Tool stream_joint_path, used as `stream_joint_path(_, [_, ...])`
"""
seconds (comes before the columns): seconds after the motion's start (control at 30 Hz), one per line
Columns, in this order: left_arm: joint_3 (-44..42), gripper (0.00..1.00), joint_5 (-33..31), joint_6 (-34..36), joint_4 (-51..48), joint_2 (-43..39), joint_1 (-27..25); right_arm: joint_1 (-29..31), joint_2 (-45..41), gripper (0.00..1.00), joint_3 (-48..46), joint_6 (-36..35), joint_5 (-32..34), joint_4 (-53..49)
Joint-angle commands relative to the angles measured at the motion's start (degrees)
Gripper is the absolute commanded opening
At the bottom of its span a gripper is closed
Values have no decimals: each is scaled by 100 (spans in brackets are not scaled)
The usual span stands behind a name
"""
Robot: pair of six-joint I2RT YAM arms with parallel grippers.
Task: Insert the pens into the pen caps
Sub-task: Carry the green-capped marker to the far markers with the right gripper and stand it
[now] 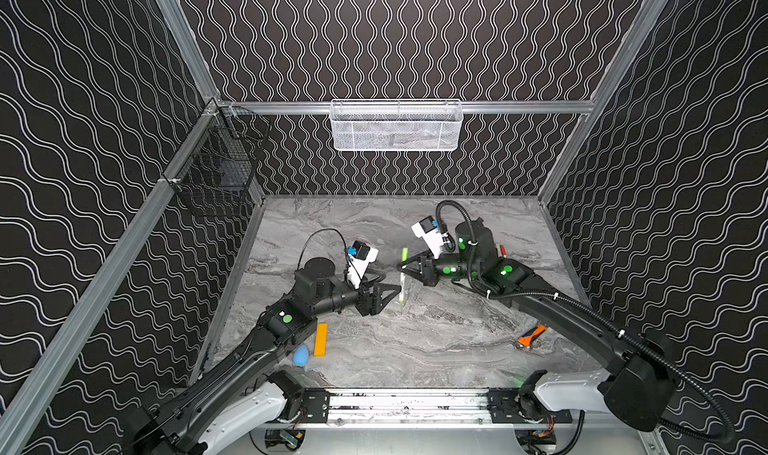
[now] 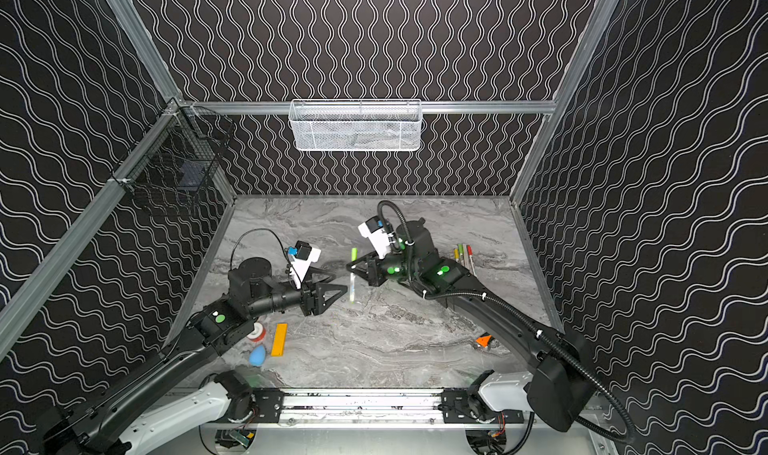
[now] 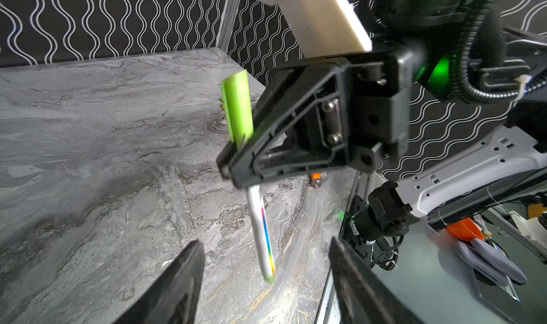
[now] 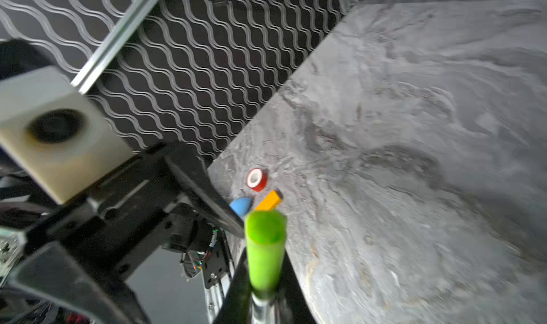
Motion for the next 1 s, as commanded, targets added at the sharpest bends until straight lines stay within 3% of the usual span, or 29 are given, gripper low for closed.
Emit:
stream_joint_path(0.0, [92, 73, -264, 59, -236, 16, 1, -487, 237, 12, 25, -432, 468, -849])
stream_joint_path(0.13, [129, 74, -357, 92, -490, -167, 9, -1033, 1304, 13, 573, -1147, 1904, -2176])
stream_joint_path(0.27, [217, 86, -480, 183, -833, -402, 9, -1571, 2585, 12, 1277, -1543, 2896, -3074])
stream_joint_path(0.37, [223, 99, -445, 178, -908, -520, 8, -1942, 3079, 12, 1573, -1716, 3086, -3181])
stream_joint_path(0.57, [295, 99, -298, 200, -943, -483, 7, -2561, 3830, 13, 2337, -1927, 3394, -3610])
stream_joint_path(0.97, [244, 99, 347, 65, -490, -249, 2, -3029, 4558, 21, 3031, -2079, 4205, -4210])
